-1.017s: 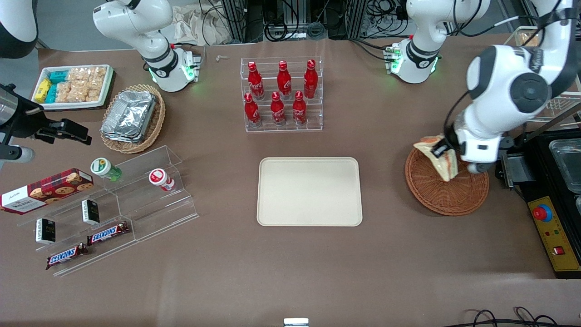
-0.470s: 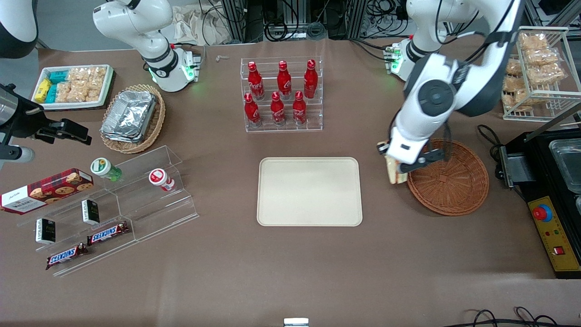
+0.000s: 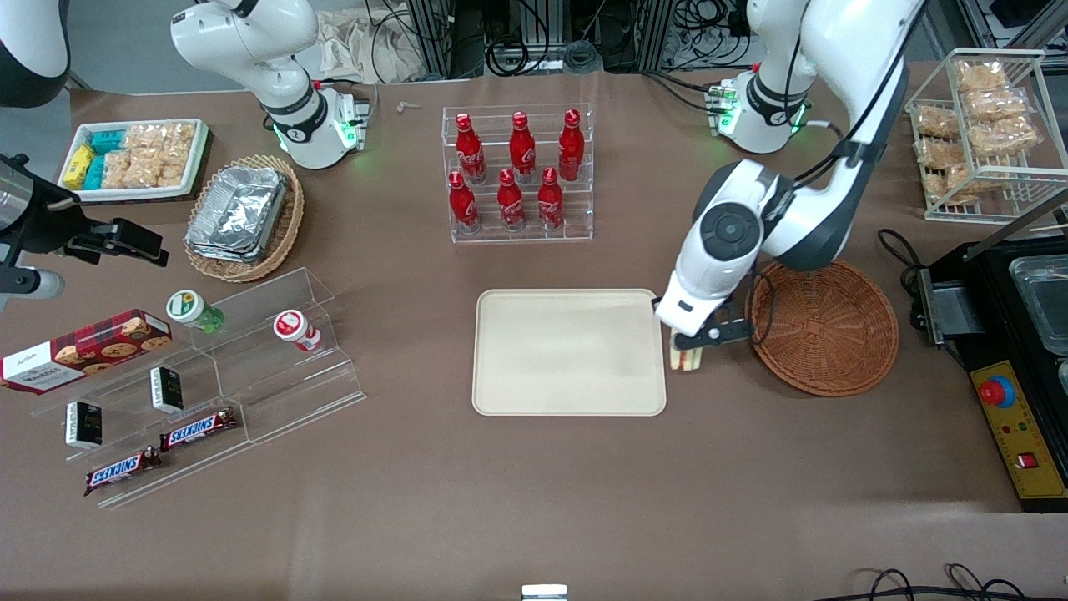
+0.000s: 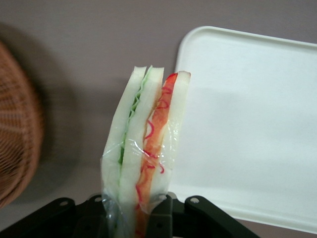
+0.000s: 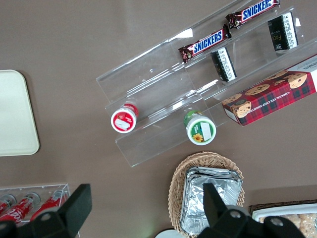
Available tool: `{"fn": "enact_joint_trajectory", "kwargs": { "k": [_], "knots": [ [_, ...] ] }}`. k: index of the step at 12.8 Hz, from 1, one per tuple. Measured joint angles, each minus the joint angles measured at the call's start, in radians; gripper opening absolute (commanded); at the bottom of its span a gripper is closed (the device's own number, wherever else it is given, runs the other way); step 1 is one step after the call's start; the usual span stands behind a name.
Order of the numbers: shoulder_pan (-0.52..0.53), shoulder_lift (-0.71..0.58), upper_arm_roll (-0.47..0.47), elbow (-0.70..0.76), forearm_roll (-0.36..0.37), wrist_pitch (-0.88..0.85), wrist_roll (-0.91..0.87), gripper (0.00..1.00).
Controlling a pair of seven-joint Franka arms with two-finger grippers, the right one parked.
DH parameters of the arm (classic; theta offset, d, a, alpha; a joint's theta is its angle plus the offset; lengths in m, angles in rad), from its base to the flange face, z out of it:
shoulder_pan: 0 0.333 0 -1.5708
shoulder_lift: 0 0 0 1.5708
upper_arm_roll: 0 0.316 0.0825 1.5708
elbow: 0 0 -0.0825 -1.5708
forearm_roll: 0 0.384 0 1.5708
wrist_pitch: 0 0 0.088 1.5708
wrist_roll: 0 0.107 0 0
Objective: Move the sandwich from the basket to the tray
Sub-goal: 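Carry the sandwich over the cream tray and lower it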
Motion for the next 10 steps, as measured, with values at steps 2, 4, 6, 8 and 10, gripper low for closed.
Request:
{"fn": "enact_joint_trajectory", "kwargs": {
  "k": [2, 4, 6, 8, 10],
  "knots": [
    [-0.034, 0.079, -0.001, 0.069, 0.032, 0.002, 0.001, 0.0],
    [-0.054, 0.154, -0.001, 0.119, 0.059, 0.015, 0.001, 0.0],
    [-0.059, 0.212, 0.0, 0.139, 0.069, 0.058, 0.001, 0.0],
    [-0.059, 0.252, 0.002, 0.143, 0.072, 0.102, 0.001, 0.48],
    [-0.059, 0.262, 0.002, 0.153, 0.077, 0.113, 0.006, 1.0]
  ]
}}
